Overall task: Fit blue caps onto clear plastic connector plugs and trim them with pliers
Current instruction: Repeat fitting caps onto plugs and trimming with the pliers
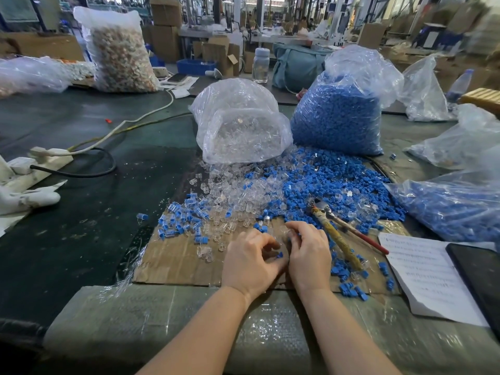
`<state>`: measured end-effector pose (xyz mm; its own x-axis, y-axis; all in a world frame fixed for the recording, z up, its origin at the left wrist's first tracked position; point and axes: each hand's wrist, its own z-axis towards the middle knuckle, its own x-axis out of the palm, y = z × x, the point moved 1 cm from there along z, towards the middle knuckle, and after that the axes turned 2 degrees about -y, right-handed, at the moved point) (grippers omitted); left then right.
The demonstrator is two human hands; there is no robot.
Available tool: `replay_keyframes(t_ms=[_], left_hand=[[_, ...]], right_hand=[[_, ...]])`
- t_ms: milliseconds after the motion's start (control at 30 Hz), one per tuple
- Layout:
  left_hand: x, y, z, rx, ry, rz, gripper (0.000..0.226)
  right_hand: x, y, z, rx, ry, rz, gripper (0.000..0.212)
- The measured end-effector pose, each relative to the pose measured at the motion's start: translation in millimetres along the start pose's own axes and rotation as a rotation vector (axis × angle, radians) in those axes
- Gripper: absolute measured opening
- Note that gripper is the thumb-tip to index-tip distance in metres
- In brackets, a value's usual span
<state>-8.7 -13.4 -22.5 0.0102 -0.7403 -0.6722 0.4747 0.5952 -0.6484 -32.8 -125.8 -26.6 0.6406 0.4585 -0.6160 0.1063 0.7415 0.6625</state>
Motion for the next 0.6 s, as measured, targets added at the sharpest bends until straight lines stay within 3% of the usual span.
replay_keyframes(t_ms=[100,233,400,600], left_hand=[[3.1,2.9,1.1,0.002,0.029,0.082,0.019],[2.8,6.9,3.4,-0.141,-0.114,-0.036,0.025],[0.6,5.2,3.9,-0.140,-0.114,-0.117,0.035],[-4.4,7.3,4.2,-0.185,-0.155,-0.254,0.008]], right_hand=[[-0.5,0.0,0.5,0.006,0.012,0.011,0.020],[-2.4,1.8,-0.1,-0.011,0.026,0.040,0.018],[-5.2,6.2,-2.2,-0.074,0.084,0.149,0.017],[-3.8,7.9,-3.5,-0.095,0.142,0.189,0.014]])
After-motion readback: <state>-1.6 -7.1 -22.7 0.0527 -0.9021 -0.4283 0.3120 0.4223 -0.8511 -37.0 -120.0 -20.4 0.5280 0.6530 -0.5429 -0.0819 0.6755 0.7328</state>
